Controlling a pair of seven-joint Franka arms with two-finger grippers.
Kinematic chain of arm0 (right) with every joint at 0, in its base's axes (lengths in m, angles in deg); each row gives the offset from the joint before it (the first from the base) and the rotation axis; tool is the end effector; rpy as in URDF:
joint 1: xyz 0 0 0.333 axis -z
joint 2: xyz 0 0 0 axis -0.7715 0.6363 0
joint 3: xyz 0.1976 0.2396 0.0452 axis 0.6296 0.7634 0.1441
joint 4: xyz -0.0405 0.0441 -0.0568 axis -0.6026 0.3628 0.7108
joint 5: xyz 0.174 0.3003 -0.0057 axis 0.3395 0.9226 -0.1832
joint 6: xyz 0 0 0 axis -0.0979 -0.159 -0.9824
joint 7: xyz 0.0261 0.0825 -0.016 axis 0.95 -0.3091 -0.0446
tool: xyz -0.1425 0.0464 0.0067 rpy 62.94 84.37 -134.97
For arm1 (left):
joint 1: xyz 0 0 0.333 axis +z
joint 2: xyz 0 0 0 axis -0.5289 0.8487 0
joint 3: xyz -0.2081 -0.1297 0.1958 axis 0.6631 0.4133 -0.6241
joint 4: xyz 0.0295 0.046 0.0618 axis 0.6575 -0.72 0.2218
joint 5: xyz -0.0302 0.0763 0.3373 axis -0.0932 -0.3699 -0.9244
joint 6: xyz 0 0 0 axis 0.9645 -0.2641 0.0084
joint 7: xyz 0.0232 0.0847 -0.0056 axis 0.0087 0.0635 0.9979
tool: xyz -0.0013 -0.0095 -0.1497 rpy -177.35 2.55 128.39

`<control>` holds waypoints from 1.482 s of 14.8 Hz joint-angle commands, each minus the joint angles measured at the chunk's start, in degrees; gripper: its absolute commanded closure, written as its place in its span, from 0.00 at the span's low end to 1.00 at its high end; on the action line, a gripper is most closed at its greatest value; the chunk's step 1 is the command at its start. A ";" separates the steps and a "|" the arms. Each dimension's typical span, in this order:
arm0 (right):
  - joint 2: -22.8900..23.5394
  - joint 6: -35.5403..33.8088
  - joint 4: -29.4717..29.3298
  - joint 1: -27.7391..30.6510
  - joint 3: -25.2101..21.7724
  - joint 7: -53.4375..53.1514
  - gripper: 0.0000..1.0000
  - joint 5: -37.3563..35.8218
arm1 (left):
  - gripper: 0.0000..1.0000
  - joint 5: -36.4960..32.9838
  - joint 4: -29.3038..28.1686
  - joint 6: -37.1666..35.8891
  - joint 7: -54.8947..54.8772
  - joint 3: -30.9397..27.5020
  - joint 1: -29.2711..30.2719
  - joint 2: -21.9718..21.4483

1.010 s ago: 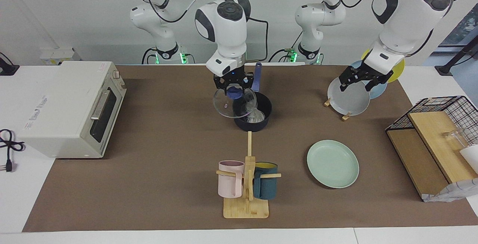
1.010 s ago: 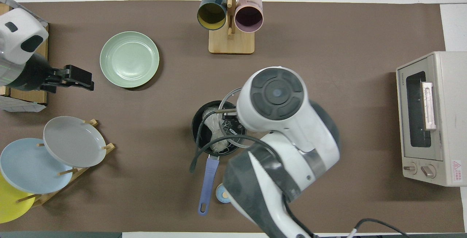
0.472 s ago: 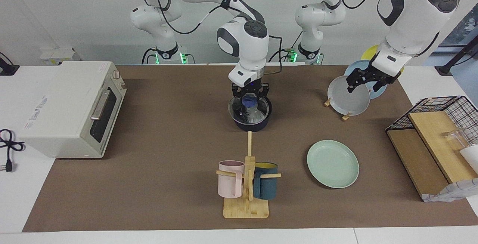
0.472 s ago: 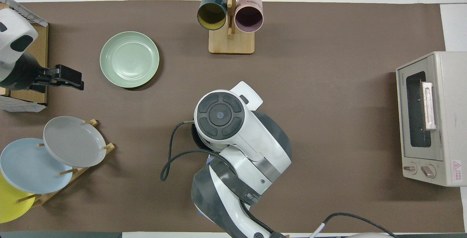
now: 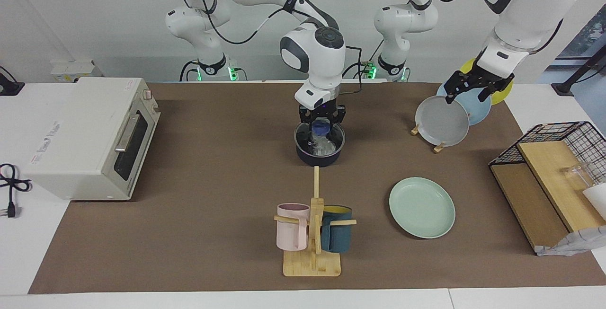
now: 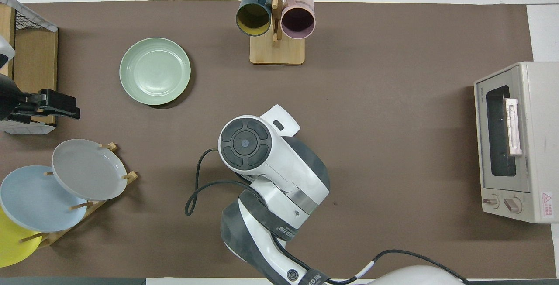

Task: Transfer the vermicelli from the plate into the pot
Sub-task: 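Lower the glass lid onto the black pot with the right gripper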

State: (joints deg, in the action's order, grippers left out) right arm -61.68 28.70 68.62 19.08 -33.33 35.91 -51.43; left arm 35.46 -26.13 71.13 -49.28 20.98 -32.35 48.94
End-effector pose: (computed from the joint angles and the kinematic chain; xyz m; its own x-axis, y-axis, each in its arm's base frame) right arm 0.4562 0.4111 0.3836 0.9984 -0.0526 0.0226 -0.0525 -0.9986 -0.0042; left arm 0.4886 -0.0457 0.5642 0.9989 -0.0089 -0.0457 -0.0083 -0.9999 0.0136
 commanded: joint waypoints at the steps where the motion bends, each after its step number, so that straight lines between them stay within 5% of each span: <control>1: 1.06 0.62 -1.32 0.11 0.33 -2.06 0.52 -0.36 | 0.00 -1.08 1.89 -0.61 0.55 -0.19 -0.90 0.76; 22: 1.06 0.54 0.18 -0.24 0.33 -6.90 0.50 2.11 | 0.00 -1.43 4.11 -4.57 -0.24 2.19 1.56 2.26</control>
State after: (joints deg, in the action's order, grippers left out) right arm -61.52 28.66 68.61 19.04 -33.26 30.32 -49.69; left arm 35.43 -23.00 67.82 -49.28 22.16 -32.11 51.38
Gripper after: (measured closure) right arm 0.344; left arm 0.000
